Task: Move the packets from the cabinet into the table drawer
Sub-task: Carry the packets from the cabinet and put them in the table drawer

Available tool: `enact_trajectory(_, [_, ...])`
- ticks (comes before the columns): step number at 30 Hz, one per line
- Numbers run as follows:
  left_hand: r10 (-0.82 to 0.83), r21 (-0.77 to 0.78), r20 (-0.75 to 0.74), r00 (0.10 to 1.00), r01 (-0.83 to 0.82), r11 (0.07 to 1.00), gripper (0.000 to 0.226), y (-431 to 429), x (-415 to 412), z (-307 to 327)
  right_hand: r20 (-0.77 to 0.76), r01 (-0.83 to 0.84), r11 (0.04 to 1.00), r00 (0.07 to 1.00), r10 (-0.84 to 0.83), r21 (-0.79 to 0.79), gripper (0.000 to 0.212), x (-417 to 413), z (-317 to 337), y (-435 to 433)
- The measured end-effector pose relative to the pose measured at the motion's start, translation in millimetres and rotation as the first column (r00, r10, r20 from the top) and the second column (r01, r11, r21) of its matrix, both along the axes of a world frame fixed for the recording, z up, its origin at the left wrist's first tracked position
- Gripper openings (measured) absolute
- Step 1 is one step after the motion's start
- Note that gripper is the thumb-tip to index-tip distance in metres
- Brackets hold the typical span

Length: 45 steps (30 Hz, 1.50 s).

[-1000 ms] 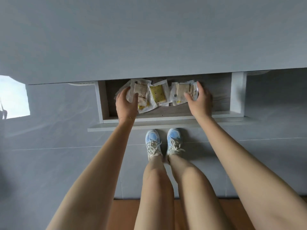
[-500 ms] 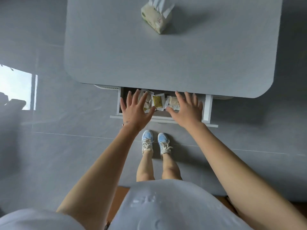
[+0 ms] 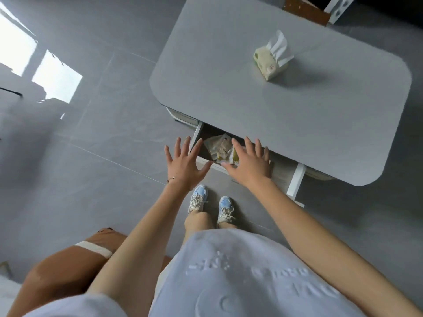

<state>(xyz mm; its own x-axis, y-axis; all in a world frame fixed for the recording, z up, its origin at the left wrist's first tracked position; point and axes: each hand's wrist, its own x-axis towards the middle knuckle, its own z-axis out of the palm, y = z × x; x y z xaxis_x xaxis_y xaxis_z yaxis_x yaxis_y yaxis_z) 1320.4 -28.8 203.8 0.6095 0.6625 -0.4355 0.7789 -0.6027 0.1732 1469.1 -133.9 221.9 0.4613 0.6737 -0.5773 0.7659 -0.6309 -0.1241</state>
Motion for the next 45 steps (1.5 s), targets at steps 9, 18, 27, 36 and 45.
enact_trajectory(9, [0.285, -0.012, 0.012, 0.959, -0.285, 0.959, 0.071, 81.6, -119.6, 8.3, 0.028, -0.288, 0.957, 0.958, 0.287, 0.024, 0.078, -90.0, 20.6, 137.4])
enact_trajectory(18, [0.622, -0.029, 0.044, 0.782, -0.621, 0.783, 0.071, 163.5, -258.3, 7.1, -0.048, -0.411, 0.909, 0.909, 0.414, 0.065, 0.078, -244.2, 28.0, 266.0])
enact_trajectory(27, [0.872, -0.038, 0.027, 0.489, -0.871, 0.49, 0.07, 210.0, -383.7, 11.5, -0.02, -0.674, 0.736, 0.736, 0.676, 0.065, 0.078, -357.2, 39.0, 365.6])
enact_trajectory(36, [0.984, -0.047, 0.055, 0.172, -0.983, 0.175, 0.069, 247.8, -469.1, 12.4, -0.002, -0.869, 0.492, 0.493, 0.87, 0.059, 0.078, -459.0, 32.1, 452.4])
enact_trajectory(45, [0.981, -0.032, 0.064, -0.183, -0.983, -0.181, 0.069, 290.6, -541.9, 14.3, -0.022, -0.988, 0.147, 0.146, 0.989, 0.056, 0.076, -565.0, 24.5, 540.1])
